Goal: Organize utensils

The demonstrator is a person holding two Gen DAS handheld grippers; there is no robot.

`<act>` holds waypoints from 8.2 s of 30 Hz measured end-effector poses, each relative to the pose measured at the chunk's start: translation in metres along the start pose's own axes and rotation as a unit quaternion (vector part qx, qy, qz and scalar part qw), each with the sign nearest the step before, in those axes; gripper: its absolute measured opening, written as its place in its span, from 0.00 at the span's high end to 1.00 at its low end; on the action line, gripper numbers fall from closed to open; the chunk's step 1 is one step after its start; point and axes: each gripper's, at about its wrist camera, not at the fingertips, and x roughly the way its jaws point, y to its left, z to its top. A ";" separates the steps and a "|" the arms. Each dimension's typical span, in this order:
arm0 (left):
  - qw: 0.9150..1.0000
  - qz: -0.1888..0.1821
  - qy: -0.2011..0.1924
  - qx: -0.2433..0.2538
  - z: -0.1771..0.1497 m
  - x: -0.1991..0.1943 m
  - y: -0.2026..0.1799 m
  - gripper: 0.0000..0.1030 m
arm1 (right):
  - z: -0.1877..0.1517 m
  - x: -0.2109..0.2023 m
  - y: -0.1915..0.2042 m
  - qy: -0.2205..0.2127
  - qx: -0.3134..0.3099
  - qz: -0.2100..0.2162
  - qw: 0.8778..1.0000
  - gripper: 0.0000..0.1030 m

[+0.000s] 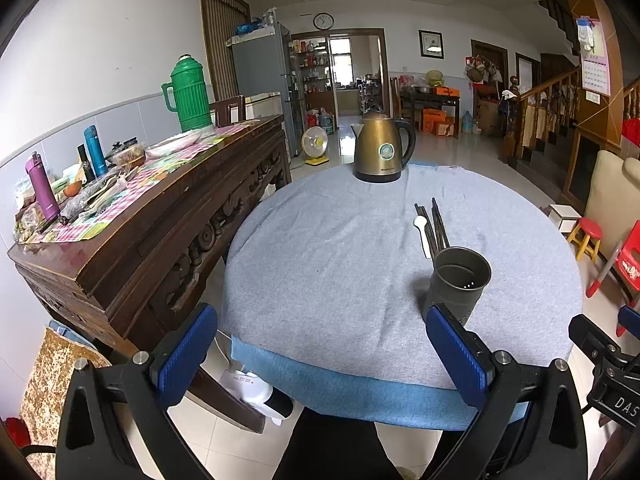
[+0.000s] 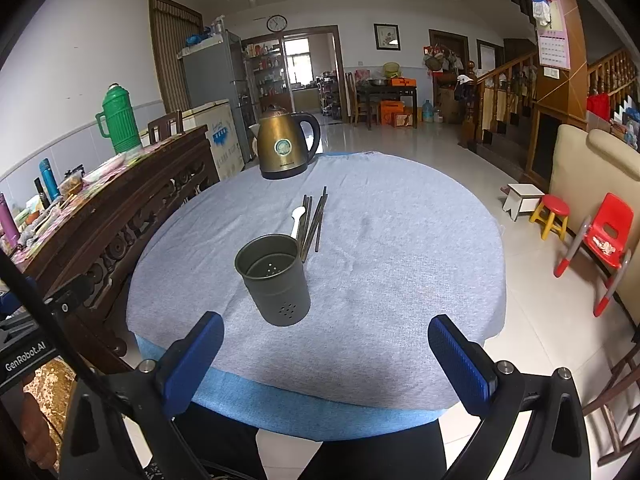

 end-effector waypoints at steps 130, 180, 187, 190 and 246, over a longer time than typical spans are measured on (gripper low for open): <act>0.970 -0.233 -0.053 -0.034 0.122 0.181 -0.065 0.74 | 0.172 0.083 -0.043 -0.116 0.028 0.190 0.975 0.93; 0.976 -0.181 0.111 -0.040 0.089 0.296 -0.064 0.50 | 0.089 0.117 -0.093 -0.024 0.125 0.162 0.979 0.77; 0.964 -0.151 0.217 -0.007 0.121 0.383 -0.110 0.48 | 0.078 0.145 -0.121 0.006 0.161 0.145 0.976 0.77; 0.956 -0.138 0.259 -0.003 0.131 0.421 -0.137 0.48 | 0.073 0.157 -0.132 0.021 0.176 0.144 0.974 0.77; 0.983 -0.171 -0.053 0.029 0.031 0.203 -0.118 0.67 | 0.039 0.126 -0.097 0.045 0.157 0.172 0.971 0.68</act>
